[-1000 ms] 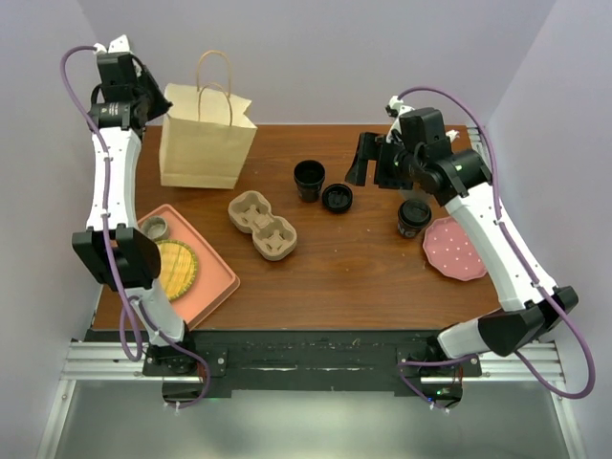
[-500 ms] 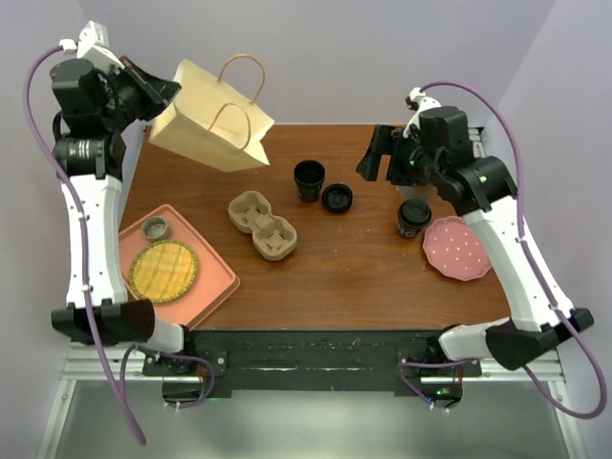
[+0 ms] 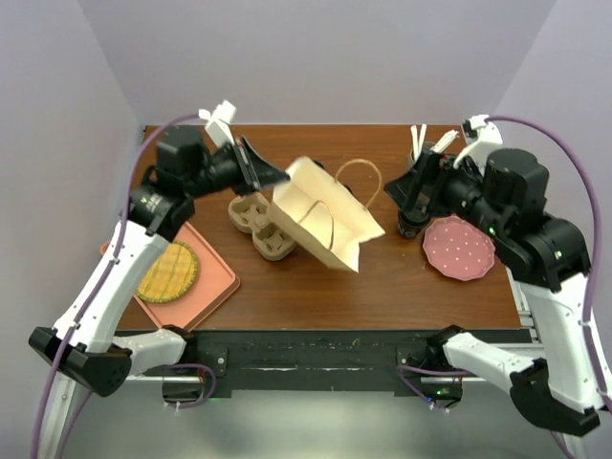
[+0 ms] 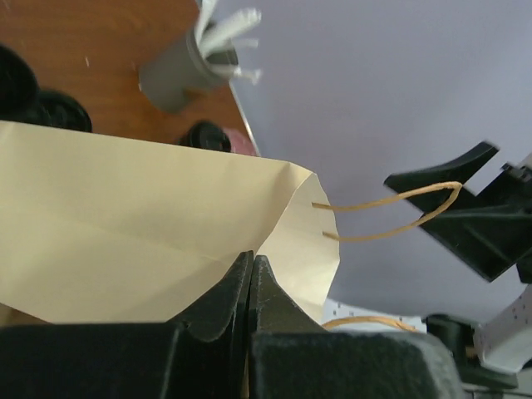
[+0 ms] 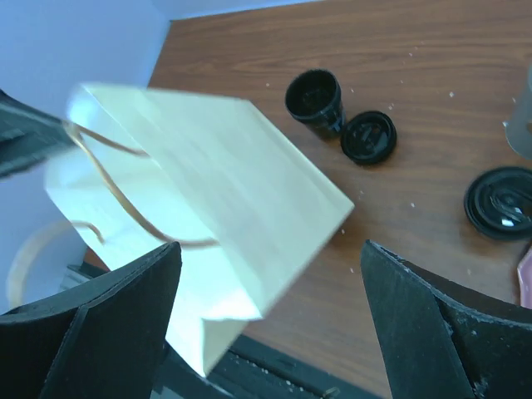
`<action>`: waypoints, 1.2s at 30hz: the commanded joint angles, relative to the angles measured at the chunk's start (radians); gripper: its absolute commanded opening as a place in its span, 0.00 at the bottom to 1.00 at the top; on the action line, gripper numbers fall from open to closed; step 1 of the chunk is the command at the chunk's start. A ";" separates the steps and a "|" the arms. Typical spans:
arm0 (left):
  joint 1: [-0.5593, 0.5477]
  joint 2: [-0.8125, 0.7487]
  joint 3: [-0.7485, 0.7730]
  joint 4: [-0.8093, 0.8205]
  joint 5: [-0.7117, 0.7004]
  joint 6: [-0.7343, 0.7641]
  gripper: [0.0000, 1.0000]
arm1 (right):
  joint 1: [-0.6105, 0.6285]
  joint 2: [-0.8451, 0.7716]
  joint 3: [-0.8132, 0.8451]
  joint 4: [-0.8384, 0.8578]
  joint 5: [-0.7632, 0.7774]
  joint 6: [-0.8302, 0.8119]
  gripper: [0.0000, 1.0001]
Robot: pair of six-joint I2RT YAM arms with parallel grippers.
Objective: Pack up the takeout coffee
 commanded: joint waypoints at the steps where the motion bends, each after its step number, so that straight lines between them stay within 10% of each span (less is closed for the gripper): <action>1: -0.087 -0.114 -0.148 0.062 -0.098 -0.112 0.00 | 0.003 -0.065 -0.063 -0.082 0.030 -0.008 0.93; 18: -0.153 -0.185 -0.414 0.090 -0.149 -0.033 0.00 | 0.003 -0.190 -0.299 -0.122 -0.059 0.136 0.89; 36: -0.151 -0.188 -0.448 0.105 -0.138 0.019 0.27 | 0.003 -0.036 -0.267 -0.110 -0.053 0.130 0.82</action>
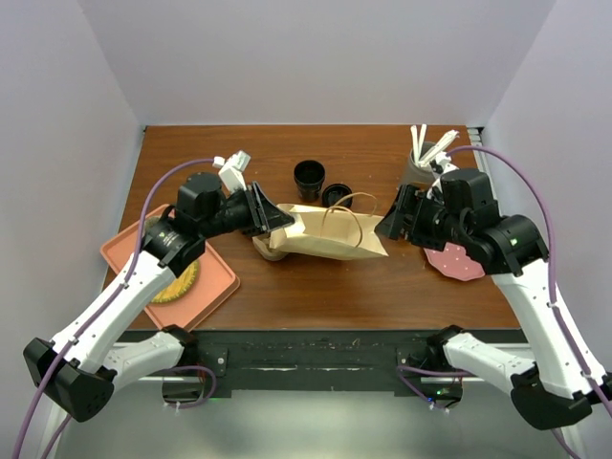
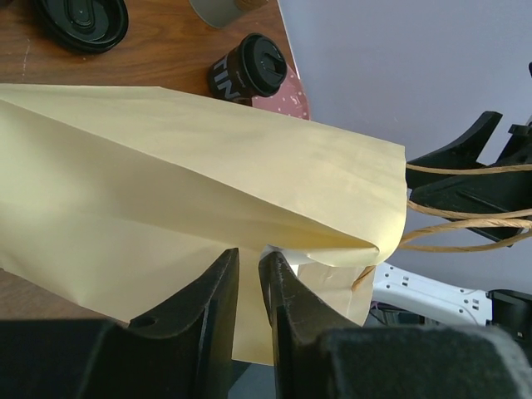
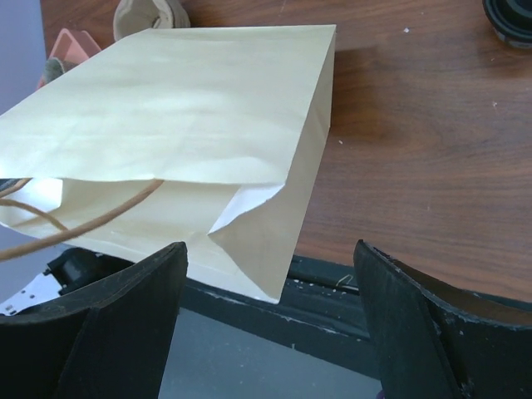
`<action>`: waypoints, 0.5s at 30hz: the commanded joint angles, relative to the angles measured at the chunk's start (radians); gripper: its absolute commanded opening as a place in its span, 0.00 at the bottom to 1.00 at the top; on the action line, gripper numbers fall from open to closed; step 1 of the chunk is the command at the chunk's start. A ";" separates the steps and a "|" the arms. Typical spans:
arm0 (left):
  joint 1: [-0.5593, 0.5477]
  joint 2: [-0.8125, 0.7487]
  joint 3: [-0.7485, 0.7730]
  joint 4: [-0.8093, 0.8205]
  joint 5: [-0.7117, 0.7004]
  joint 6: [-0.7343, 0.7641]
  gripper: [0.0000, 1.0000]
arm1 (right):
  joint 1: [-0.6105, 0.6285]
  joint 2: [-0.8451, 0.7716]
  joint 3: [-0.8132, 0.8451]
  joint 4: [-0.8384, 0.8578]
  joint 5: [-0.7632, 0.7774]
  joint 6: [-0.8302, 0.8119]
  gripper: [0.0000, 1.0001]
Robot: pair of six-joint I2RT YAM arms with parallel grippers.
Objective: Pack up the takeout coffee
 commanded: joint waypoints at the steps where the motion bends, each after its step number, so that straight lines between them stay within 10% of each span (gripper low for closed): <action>1: 0.001 -0.005 -0.002 -0.005 -0.013 0.026 0.28 | 0.004 0.018 0.010 0.046 -0.013 -0.052 0.80; 15: 0.001 0.024 0.050 0.093 0.082 -0.066 0.42 | 0.015 -0.060 -0.170 0.153 -0.056 -0.049 0.59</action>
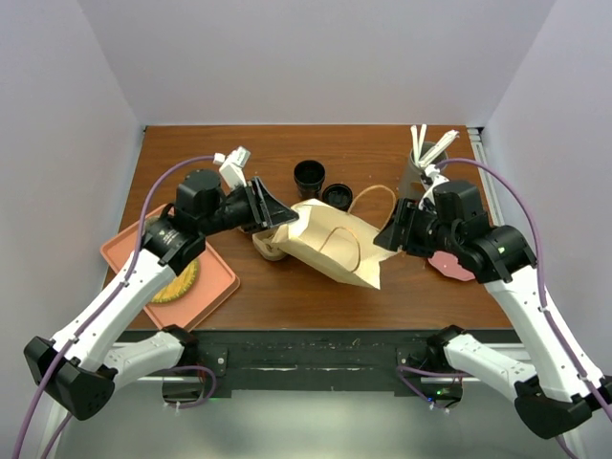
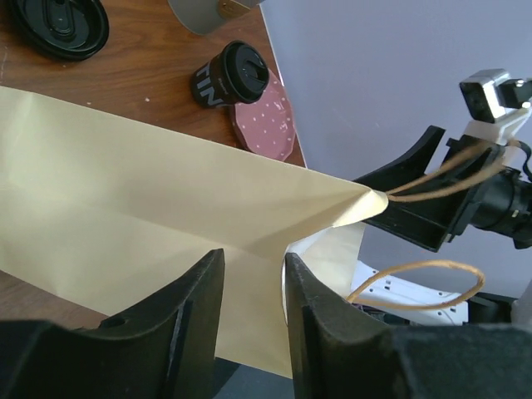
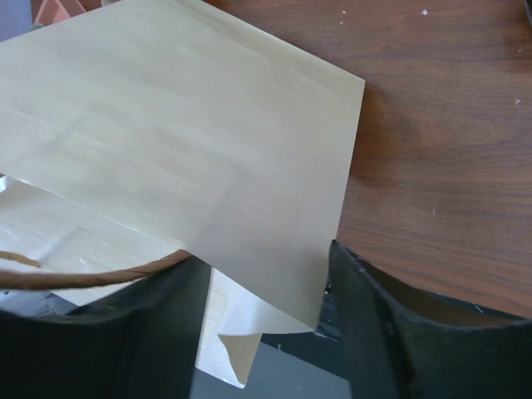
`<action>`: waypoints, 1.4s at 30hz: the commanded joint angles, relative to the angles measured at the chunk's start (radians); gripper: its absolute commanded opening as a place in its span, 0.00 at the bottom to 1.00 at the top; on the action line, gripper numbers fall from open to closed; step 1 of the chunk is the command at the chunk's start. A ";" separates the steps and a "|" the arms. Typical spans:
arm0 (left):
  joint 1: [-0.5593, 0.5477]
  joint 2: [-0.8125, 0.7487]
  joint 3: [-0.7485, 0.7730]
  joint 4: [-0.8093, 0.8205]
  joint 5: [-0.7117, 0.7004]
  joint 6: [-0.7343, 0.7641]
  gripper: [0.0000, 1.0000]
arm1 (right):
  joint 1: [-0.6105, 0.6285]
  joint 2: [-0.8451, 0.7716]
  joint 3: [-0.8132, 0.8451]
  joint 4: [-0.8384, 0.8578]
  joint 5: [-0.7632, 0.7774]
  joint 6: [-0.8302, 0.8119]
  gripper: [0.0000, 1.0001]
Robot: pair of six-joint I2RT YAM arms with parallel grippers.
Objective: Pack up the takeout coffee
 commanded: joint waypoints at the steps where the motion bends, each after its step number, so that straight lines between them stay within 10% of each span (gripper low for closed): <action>1: 0.002 0.021 0.032 0.082 0.072 -0.034 0.43 | 0.005 -0.008 -0.013 0.052 -0.008 -0.016 0.55; 6: -0.003 0.027 0.027 0.131 0.092 -0.066 0.45 | 0.005 -0.007 0.006 0.021 0.033 -0.033 0.22; 17: -0.004 0.074 0.216 -0.063 0.028 0.139 0.57 | 0.005 0.098 0.172 -0.082 0.105 -0.259 0.06; 42: -0.003 0.082 0.380 -0.330 -0.240 0.295 0.61 | 0.005 0.184 0.362 -0.303 -0.089 -0.518 0.01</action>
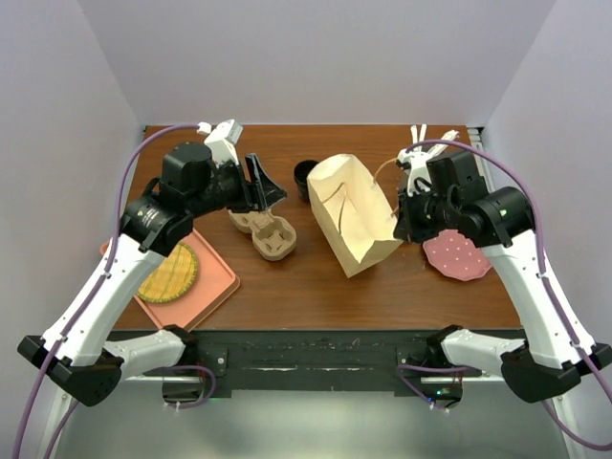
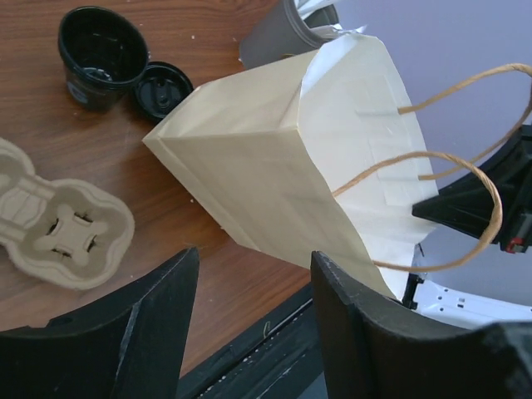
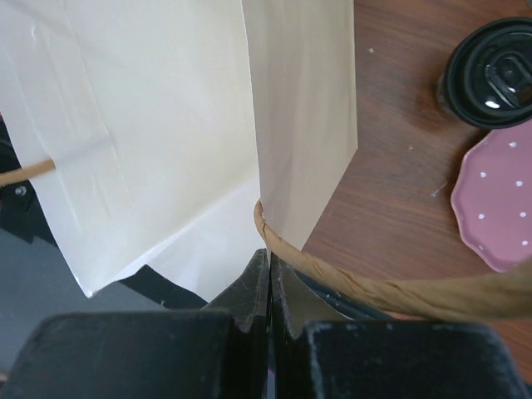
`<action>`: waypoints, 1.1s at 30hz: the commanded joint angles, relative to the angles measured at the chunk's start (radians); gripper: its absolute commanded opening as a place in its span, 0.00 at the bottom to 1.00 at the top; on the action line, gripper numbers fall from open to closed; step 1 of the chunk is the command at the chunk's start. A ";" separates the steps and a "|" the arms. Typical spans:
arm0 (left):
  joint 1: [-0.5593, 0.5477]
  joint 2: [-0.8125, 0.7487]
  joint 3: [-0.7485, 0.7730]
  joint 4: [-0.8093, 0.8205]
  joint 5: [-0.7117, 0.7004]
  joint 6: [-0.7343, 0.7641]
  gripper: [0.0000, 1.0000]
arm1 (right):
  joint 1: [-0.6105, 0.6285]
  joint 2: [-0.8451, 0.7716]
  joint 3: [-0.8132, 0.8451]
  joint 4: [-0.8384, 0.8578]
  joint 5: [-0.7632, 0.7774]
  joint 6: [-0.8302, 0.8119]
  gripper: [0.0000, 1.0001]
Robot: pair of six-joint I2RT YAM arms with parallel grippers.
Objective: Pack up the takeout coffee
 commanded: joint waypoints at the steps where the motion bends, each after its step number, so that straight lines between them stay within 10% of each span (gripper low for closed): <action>1: -0.002 -0.003 0.039 -0.019 -0.077 0.031 0.61 | 0.002 -0.036 0.027 -0.033 -0.132 -0.063 0.03; 33: 0.001 0.172 0.188 -0.085 -0.091 0.113 0.63 | 0.030 0.099 0.168 -0.074 0.086 -0.178 0.05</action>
